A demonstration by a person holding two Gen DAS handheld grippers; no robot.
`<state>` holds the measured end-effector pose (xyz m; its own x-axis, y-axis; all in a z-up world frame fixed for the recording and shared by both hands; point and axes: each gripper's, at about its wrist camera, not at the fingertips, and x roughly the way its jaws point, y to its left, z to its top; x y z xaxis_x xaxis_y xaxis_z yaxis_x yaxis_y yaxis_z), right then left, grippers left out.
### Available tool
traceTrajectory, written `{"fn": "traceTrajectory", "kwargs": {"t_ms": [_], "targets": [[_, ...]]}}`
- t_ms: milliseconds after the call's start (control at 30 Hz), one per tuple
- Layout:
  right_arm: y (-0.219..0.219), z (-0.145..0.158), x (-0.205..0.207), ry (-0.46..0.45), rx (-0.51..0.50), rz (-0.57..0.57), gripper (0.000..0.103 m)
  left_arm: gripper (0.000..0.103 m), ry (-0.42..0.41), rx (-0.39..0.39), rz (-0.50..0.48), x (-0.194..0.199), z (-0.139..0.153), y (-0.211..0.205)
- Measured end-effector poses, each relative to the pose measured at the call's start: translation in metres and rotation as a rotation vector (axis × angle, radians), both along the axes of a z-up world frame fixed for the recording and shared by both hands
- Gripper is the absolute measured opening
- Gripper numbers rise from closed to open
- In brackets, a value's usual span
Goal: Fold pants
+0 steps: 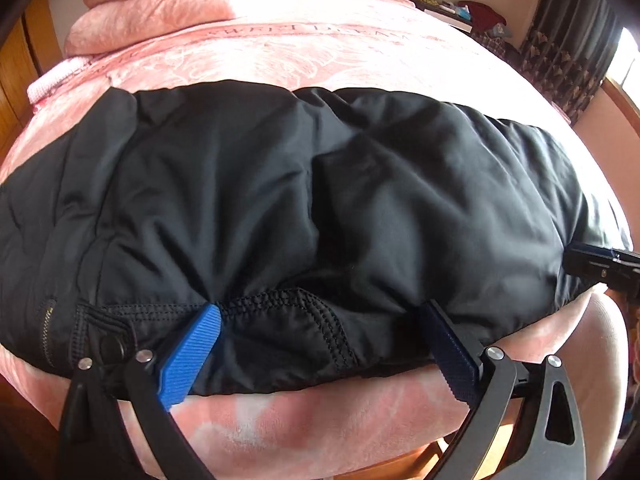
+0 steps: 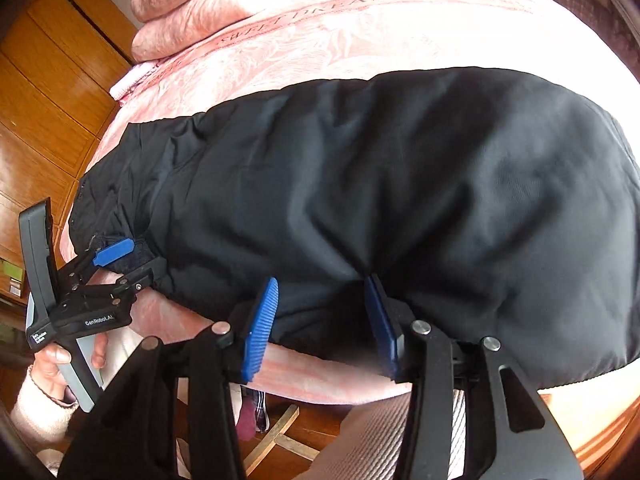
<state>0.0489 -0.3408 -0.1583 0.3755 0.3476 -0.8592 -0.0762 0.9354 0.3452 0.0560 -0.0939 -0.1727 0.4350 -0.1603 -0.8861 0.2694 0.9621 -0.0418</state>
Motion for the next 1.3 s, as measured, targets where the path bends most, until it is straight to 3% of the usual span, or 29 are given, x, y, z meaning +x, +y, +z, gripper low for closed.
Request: {"fn": "traceTrajectory", "kwargs": {"t_ms": [67, 133, 233, 400, 500, 667, 700, 733, 833, 933, 1000, 1167, 1233, 1300], "targets": [[-0.009, 0.009, -0.003, -0.020, 0.048, -0.031, 0.045, 0.099, 0.002, -0.007, -0.008, -0.002, 0.004, 0.000], [-0.025, 0.024, -0.011, -0.071, 0.041, -0.075, 0.048, 0.099, 0.027, -0.063, 0.007, -0.003, 0.011, 0.006], [-0.065, 0.040, -0.029, -0.093, -0.034, -0.214, 0.049, 0.099, 0.026, -0.116, 0.056, -0.009, 0.019, 0.013], [-0.149, 0.041, -0.074, -0.071, -0.050, -0.467, 0.050, 0.099, 0.016, -0.124, 0.028, -0.011, 0.025, 0.000], [-0.187, 0.024, -0.095, -0.032, 0.050, -0.556, 0.050, 0.099, 0.007, -0.085, -0.028, -0.012, 0.023, -0.019], [-0.207, -0.005, -0.095, 0.005, 0.231, -0.581, 0.051, 0.099, 0.007, -0.024, -0.085, -0.015, 0.017, -0.042], [-0.212, -0.007, -0.091, 0.009, 0.245, -0.580, 0.050, 0.099, 0.002, -0.015, -0.089, -0.014, 0.016, -0.044], [-0.212, -0.007, -0.087, 0.007, 0.244, -0.578, 0.036, 0.099, 0.001, -0.008, -0.090, -0.014, 0.016, -0.045], [-0.209, 0.003, -0.073, -0.031, 0.200, -0.555, 0.021, 0.099, 0.011, -0.016, -0.073, -0.010, 0.017, -0.042], [-0.209, 0.015, -0.066, -0.085, 0.184, -0.543, 0.015, 0.099, 0.019, -0.033, -0.040, -0.010, 0.017, -0.041], [-0.213, 0.004, -0.065, -0.033, 0.176, -0.552, 0.016, 0.099, 0.021, -0.024, -0.034, -0.011, 0.012, -0.043], [-0.217, -0.005, -0.079, -0.050, 0.213, -0.556, 0.025, 0.099, 0.008, 0.010, -0.047, -0.013, 0.009, -0.048], [-0.219, 0.002, -0.089, -0.065, 0.206, -0.574, 0.046, 0.099, 0.020, 0.003, -0.045, -0.012, 0.013, -0.047], [-0.221, 0.005, -0.098, -0.077, 0.213, -0.590, 0.055, 0.099, 0.022, -0.021, -0.042, -0.013, 0.019, -0.047]]}}
